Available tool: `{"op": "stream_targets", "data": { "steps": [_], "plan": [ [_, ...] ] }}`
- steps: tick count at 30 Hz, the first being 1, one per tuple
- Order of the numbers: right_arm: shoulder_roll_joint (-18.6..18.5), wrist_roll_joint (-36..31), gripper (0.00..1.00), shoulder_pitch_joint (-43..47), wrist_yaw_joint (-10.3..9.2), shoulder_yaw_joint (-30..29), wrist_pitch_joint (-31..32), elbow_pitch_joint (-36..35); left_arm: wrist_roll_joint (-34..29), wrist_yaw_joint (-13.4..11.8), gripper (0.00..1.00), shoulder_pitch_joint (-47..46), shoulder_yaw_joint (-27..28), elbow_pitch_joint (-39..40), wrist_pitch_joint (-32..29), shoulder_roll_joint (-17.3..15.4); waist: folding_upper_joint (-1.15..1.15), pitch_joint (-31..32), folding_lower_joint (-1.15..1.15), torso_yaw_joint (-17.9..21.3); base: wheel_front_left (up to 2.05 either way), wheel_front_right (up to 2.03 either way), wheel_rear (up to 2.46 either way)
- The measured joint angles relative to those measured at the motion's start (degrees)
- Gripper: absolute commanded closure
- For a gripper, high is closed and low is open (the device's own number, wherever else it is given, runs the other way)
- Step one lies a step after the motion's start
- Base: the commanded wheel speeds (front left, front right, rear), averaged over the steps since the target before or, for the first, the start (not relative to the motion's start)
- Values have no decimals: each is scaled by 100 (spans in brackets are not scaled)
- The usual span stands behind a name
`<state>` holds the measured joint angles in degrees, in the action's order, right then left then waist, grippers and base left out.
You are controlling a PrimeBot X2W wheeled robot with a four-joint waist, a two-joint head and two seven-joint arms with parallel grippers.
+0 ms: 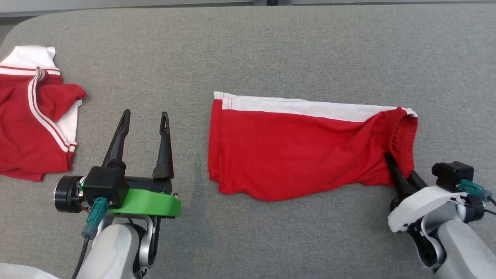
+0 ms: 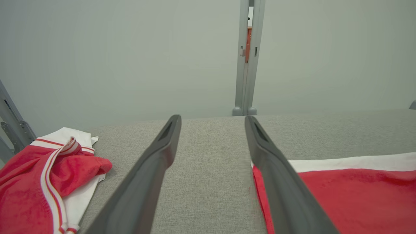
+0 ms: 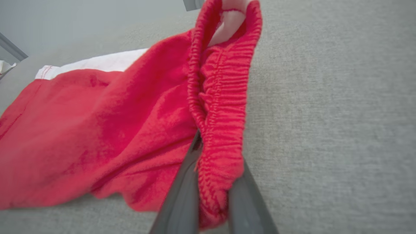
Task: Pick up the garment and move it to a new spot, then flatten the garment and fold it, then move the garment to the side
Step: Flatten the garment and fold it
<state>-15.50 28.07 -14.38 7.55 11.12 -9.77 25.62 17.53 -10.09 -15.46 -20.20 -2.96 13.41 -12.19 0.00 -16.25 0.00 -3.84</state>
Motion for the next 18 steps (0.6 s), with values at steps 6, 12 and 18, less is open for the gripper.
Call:
{"op": "stream_targets", "data": {
  "steps": [6, 12, 18],
  "plan": [
    [-357, 88, 100, 209, -1, 109, 237, -634, 54, -53, 0, 182, 25, 40, -51, -41, 0, 210, 0, 152, 0, 0, 0],
    [-498, 627, 100, 202, -3, 630, 1051, -1637, 79, -77, 0, 203, 4, 92, -74, -49, 0, 313, 0, 228, 0, 0, 0],
    [-347, 1179, 100, -176, -4, 1283, 1876, -2150, 94, -74, 0, 177, -66, 85, -74, 5, 0, 235, 0, 113, 0, 0, 0]
  ]
}}
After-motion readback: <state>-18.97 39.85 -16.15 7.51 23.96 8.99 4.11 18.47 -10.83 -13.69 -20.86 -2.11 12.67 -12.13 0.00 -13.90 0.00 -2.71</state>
